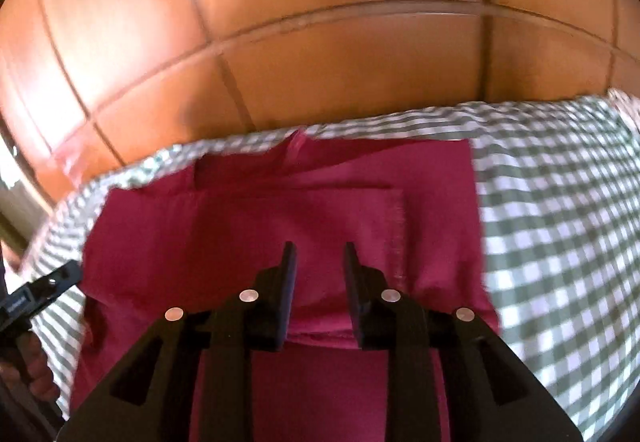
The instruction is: Fold small clothes
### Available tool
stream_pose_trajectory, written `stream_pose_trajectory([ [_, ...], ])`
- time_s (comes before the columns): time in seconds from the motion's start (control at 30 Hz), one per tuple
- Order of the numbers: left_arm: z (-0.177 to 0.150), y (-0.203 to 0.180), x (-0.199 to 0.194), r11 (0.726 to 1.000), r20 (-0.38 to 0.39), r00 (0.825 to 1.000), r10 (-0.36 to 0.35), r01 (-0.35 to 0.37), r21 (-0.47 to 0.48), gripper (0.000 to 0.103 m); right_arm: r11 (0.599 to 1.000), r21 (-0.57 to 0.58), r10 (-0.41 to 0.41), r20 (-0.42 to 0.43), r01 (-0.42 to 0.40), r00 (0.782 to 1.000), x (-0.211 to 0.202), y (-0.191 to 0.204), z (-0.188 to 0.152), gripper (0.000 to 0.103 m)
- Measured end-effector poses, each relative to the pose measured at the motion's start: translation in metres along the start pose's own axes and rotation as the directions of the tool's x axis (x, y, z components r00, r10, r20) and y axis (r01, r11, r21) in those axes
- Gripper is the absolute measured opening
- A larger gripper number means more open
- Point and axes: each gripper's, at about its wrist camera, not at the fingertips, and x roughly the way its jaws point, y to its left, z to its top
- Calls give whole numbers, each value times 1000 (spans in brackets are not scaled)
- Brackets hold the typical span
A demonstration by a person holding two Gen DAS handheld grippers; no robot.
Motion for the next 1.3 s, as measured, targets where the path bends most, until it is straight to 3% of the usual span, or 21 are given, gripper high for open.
stream_pose_trajectory([
  [0.07,-9,2,14,1000,-33,999,29,-29,2,41,998,-19,-52,-46,51,998,17,-4,-8,23],
  [0.13,-7,5,3,1000,-11,1000,-14,13,-16,42,998,-40,-38,2,38,999,23,-8,-17,23],
  [0.2,0,13,-13,996,25,998,-65,66,-52,55,999,-26,-18,14,19,1000,21,-12,-18,23],
  [0.37,40,60,-32,978,121,992,-44,68,-199,63,1000,-13,2,27,-2,1000,18,-16,-21,23],
  [0.47,66,82,-14,956,97,992,-81,105,-274,63,1000,-14,2,30,-1,1000,21,-13,-21,23],
  [0.67,91,88,35,931,46,986,-161,167,-326,70,1000,-12,3,30,-3,1000,21,-13,-21,23],
  [0.7,92,88,42,924,37,984,-173,175,-339,68,1000,-12,4,31,-4,1000,21,-14,-21,23],
  [0.77,94,84,55,920,21,979,-202,197,-339,22,1000,-9,4,31,-4,1000,22,-14,-21,23],
  [0.8,95,79,56,929,19,980,-198,194,-314,19,1000,-9,3,31,-3,1000,22,-14,-21,23],
  [0.9,98,53,41,976,81,991,-110,123,-178,14,1000,-13,-5,34,6,999,22,-12,-22,23],
  [0.97,93,32,40,999,105,994,36,-31,-44,14,999,-25,-19,35,20,999,23,-8,-22,23],
  [1.03,87,26,59,985,66,984,167,-169,30,16,999,-37,-33,36,34,999,24,-6,-22,23],
  [1.07,83,26,69,979,48,979,200,-202,43,23,998,-44,-41,38,42,998,24,-4,-22,23],
  [1.13,79,26,75,973,65,973,223,-226,40,26,997,-55,-53,40,56,998,24,-2,-22,23],
  [1.23,74,21,51,959,89,955,282,-284,7,37,997,-52,-50,41,52,998,24,-4,-22,23],
  [1.3,65,15,29,959,129,951,282,-285,5,35,998,-49,-45,42,47,998,24,-5,-22,23],
])
